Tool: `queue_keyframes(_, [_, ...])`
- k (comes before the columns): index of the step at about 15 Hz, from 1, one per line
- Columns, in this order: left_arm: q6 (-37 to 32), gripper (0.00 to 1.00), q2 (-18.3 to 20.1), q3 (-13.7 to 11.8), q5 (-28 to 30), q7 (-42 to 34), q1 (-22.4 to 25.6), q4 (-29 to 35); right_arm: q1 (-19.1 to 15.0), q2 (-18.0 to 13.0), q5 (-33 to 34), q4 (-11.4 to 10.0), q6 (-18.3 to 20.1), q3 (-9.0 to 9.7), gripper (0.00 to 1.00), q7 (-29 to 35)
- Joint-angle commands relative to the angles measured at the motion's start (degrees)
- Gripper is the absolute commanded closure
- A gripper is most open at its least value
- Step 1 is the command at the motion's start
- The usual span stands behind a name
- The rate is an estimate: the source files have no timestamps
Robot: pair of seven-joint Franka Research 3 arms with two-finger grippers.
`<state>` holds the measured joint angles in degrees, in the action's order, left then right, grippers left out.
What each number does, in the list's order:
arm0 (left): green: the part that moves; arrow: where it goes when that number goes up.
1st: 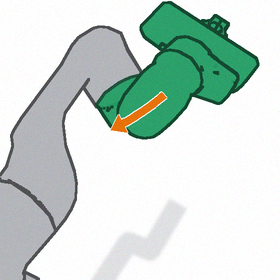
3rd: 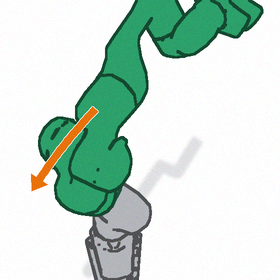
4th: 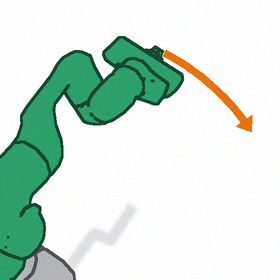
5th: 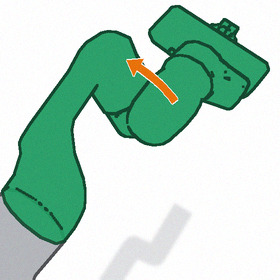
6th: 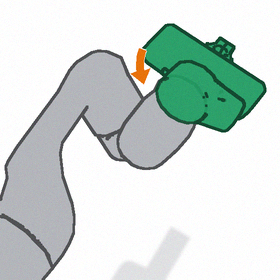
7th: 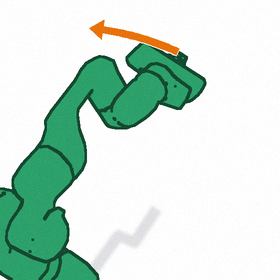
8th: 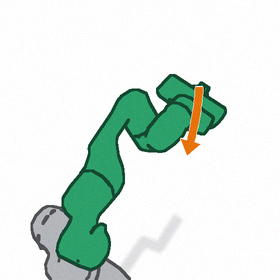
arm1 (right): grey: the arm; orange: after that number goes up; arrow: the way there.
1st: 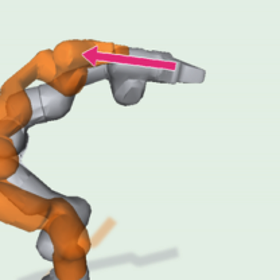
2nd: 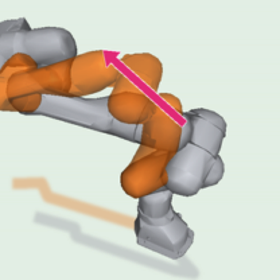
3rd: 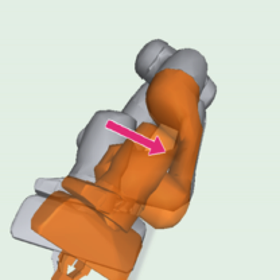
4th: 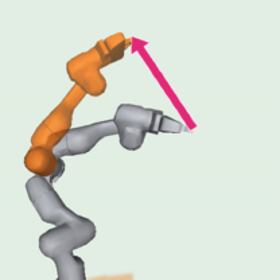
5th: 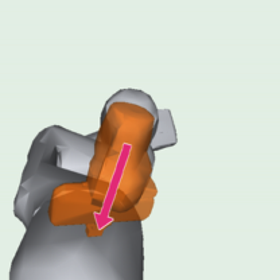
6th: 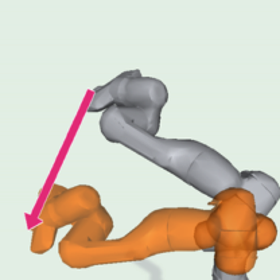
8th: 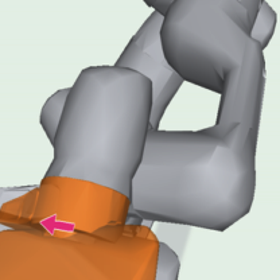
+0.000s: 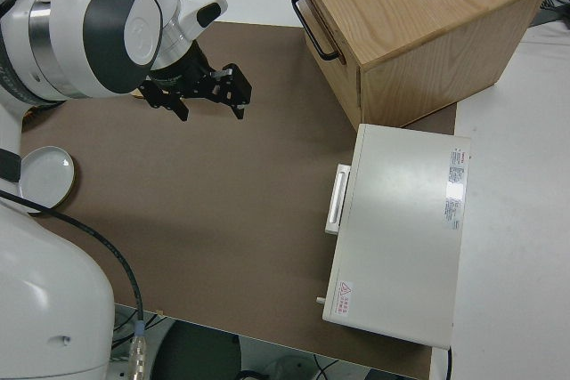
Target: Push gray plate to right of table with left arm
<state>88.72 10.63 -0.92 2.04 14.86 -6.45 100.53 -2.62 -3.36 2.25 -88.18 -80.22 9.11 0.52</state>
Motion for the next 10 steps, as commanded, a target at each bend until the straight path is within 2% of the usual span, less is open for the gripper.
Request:
queue_keyframes(1, [1.1, 0.0, 3.0, -0.3, -0.2, -2.0, -0.3, 4.1, -0.5, -0.6, -0.1, -0.2, 0.7, 0.3, 0.005, -0.4])
queue_keyframes(6, [2.3, 0.0, 2.6, -0.2, -0.5, -3.8, -0.3, 6.4, -0.5, -0.6, -0.1, -0.2, 0.7, 0.3, 0.005, -0.4])
queue_keyframes(10, [8.6, 0.0, 1.6, -1.1, -0.7, -7.2, 0.9, 12.3, -0.5, -0.6, -0.1, -0.2, 0.7, 0.3, 0.005, -0.4])
